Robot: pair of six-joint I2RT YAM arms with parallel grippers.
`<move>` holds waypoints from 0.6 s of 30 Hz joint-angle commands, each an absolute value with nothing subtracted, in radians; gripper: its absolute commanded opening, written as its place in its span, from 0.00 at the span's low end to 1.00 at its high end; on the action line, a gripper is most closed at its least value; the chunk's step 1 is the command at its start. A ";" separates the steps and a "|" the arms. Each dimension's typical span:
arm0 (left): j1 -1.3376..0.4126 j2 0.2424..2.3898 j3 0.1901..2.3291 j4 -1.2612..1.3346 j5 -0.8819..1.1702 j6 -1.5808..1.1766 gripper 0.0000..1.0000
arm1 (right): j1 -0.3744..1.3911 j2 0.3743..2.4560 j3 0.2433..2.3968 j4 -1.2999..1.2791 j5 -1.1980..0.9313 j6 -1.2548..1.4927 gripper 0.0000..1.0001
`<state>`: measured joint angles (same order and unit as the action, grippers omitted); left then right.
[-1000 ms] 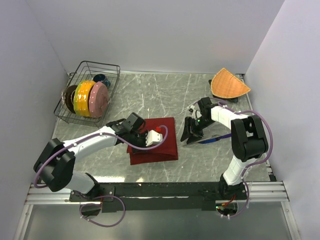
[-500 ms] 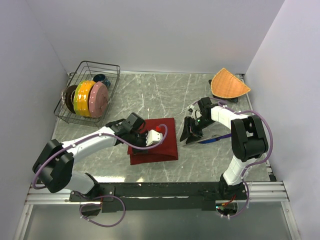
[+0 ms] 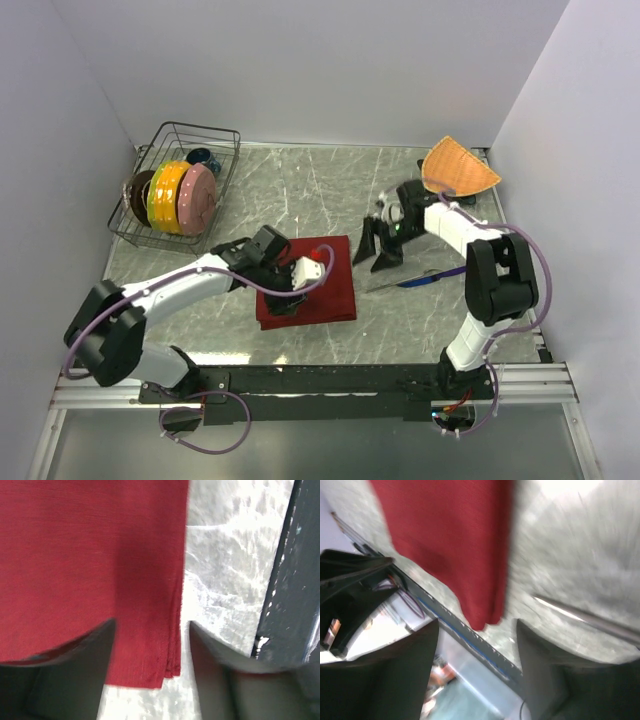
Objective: Fold the napkin into a case and place the utensils inside
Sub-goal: Fold the square-folded napkin at the center of the board, then smooth out the square-folded napkin at the center of the board.
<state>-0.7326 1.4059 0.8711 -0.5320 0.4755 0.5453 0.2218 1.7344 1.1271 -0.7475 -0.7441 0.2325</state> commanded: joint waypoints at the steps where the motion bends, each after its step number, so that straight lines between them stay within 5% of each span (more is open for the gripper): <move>1: -0.671 1.267 1.015 -0.491 0.456 0.407 0.73 | 0.213 1.600 1.363 -0.690 -0.762 0.213 0.85; 2: -0.629 1.226 1.041 -0.477 0.451 0.372 0.83 | 0.213 1.585 1.400 -0.680 -0.756 0.213 0.99; 4: -0.591 1.194 1.120 -0.414 0.420 0.246 0.99 | 0.215 1.577 1.504 -0.634 -0.747 0.222 1.00; 11: -0.534 1.124 1.089 -0.107 0.171 -0.038 0.99 | 0.247 1.583 1.546 -0.258 -0.823 0.366 1.00; 13: -0.532 1.150 1.083 -0.130 0.166 -0.019 0.99 | 0.252 1.635 1.533 -0.116 -1.007 0.542 1.00; 18: -0.540 1.186 0.896 0.054 -0.029 0.092 0.99 | 0.352 1.738 1.425 0.012 -0.930 0.727 1.00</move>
